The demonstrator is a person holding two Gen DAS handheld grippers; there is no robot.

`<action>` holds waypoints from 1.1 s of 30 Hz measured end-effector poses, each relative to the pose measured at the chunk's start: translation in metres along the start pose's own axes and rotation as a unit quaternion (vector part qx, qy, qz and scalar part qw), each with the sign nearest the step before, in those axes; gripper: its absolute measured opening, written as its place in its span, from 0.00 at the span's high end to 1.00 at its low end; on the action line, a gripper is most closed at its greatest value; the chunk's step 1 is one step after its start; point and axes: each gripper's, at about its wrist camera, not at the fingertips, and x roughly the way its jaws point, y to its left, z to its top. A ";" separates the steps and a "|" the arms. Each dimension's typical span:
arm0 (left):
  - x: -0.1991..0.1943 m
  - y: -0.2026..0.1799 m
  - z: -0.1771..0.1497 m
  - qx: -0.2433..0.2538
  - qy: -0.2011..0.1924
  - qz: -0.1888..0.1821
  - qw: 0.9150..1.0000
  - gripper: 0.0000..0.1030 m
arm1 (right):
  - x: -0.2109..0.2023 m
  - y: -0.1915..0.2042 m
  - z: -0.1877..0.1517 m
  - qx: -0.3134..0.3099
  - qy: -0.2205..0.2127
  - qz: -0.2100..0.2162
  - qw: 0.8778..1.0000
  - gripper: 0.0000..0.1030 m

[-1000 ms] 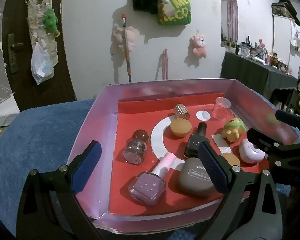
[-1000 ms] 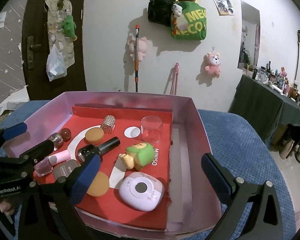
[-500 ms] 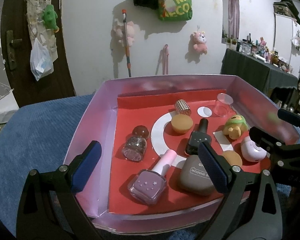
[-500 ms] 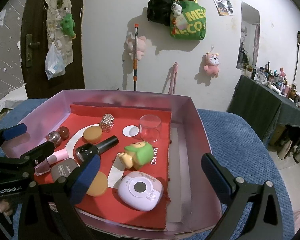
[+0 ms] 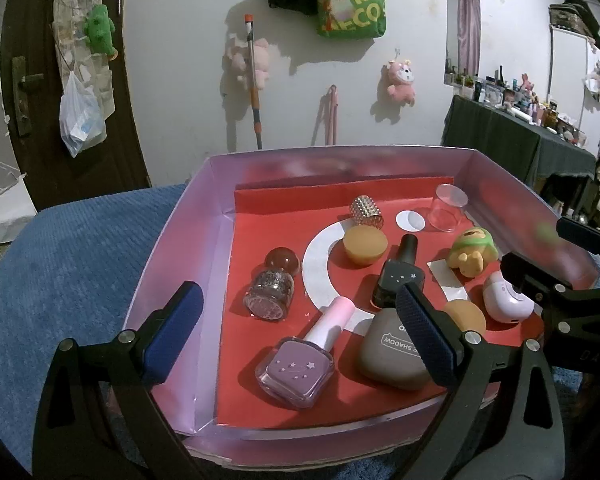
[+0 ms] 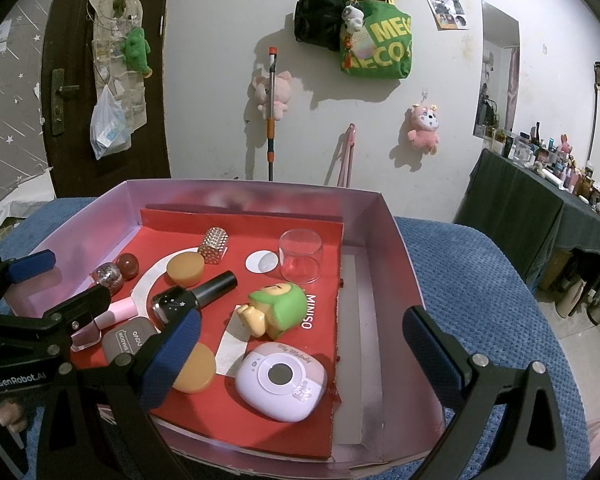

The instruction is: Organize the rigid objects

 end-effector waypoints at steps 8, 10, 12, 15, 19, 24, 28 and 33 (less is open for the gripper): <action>0.002 0.001 -0.001 -0.001 0.004 -0.001 1.000 0.04 | -0.001 0.001 0.001 0.000 0.000 0.000 1.000 0.00; 0.002 0.001 -0.001 -0.001 0.004 -0.002 1.000 0.04 | -0.001 0.001 0.001 0.000 0.000 0.000 1.000 0.00; 0.002 0.001 -0.001 -0.001 0.004 -0.001 1.000 0.04 | 0.000 0.001 0.001 0.000 0.000 0.000 1.000 0.00; 0.002 0.001 -0.001 -0.001 0.004 -0.002 1.000 0.04 | 0.000 0.001 0.001 0.000 0.000 0.000 1.000 0.00; 0.002 0.001 -0.001 -0.001 0.004 -0.002 1.000 0.04 | -0.001 0.001 0.001 0.000 0.000 0.000 1.000 0.00; 0.002 0.001 0.000 -0.001 0.004 -0.002 1.000 0.04 | -0.001 0.001 0.001 0.000 0.001 0.000 1.000 0.00; 0.002 0.001 -0.001 -0.001 0.004 -0.002 1.000 0.04 | -0.001 0.001 0.001 0.000 0.001 0.000 1.000 0.00; 0.001 0.001 0.000 -0.001 0.005 -0.002 1.000 0.04 | 0.000 0.000 0.001 0.000 0.001 -0.001 1.000 0.00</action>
